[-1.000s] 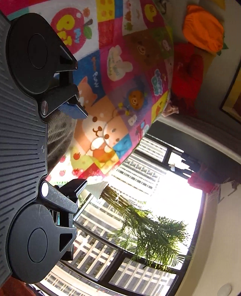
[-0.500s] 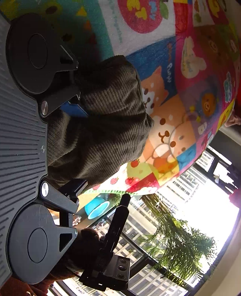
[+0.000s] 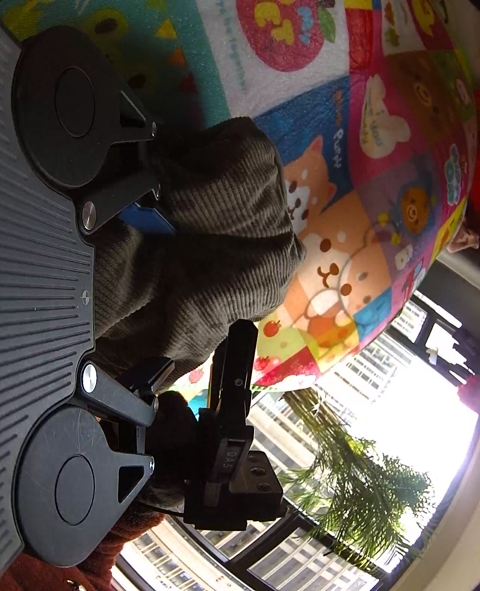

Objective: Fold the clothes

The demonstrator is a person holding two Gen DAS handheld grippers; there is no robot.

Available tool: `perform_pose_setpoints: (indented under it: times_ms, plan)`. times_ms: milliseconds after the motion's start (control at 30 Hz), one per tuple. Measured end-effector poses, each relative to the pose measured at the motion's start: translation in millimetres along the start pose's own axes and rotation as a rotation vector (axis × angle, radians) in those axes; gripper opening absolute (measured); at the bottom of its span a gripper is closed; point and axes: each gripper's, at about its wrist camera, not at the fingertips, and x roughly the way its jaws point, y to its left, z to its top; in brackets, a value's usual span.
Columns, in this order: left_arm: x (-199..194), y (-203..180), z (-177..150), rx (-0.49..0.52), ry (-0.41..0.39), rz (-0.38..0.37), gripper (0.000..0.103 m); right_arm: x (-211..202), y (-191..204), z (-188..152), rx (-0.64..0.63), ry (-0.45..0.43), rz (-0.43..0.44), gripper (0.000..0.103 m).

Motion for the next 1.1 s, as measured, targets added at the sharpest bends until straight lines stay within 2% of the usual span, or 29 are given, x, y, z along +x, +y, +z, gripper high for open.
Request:
perform_pose_setpoints:
  times_ms: [100,167,233,300,367,500,567,600,667,733,833,933,1000,1100]
  plan:
    - [-1,0,-2,0.001,-0.006,0.001,0.076,-17,8,6,-0.078,-0.066,-0.029,0.103]
    - [-3,0,-4,-0.001,-0.010,0.002,0.076,-13,10,10,-0.147,-0.048,-0.125,0.103]
    - [-8,-2,-4,0.007,-0.013,0.006,0.076,1,6,5,-0.206,0.011,-0.253,0.103]
    - [-17,-5,-2,0.024,-0.017,0.003,0.078,6,-1,-7,-0.220,0.047,-0.276,0.103]
    - [-32,-9,1,0.037,-0.054,-0.021,0.083,3,-6,-19,-0.205,0.065,-0.281,0.103]
    - [-45,-14,21,0.020,-0.150,-0.038,0.087,-9,3,-46,-0.262,0.010,-0.333,0.103]
    - [-40,-12,31,-0.012,-0.177,-0.046,0.087,-12,8,-50,-0.265,-0.004,-0.343,0.103]
    - [-32,-9,32,-0.032,-0.162,-0.038,0.087,-14,10,-52,-0.266,-0.011,-0.349,0.103]
    - [-10,-1,31,-0.072,-0.116,-0.005,0.086,-16,6,-51,-0.218,0.000,-0.321,0.103]
    - [-2,4,25,-0.075,-0.105,0.010,0.085,-25,1,-46,-0.200,0.024,-0.263,0.103]
    - [-3,9,17,-0.085,-0.093,-0.019,0.085,-47,1,-38,-0.192,-0.039,-0.237,0.103]
    - [0,6,10,-0.063,-0.074,-0.016,0.085,-60,11,-13,-0.252,-0.132,-0.274,0.103]
    - [4,2,5,-0.037,-0.063,-0.004,0.086,-50,18,9,-0.288,-0.159,-0.299,0.103]
    - [3,-1,4,-0.026,-0.066,0.010,0.086,-19,27,32,-0.351,-0.141,-0.292,0.103]
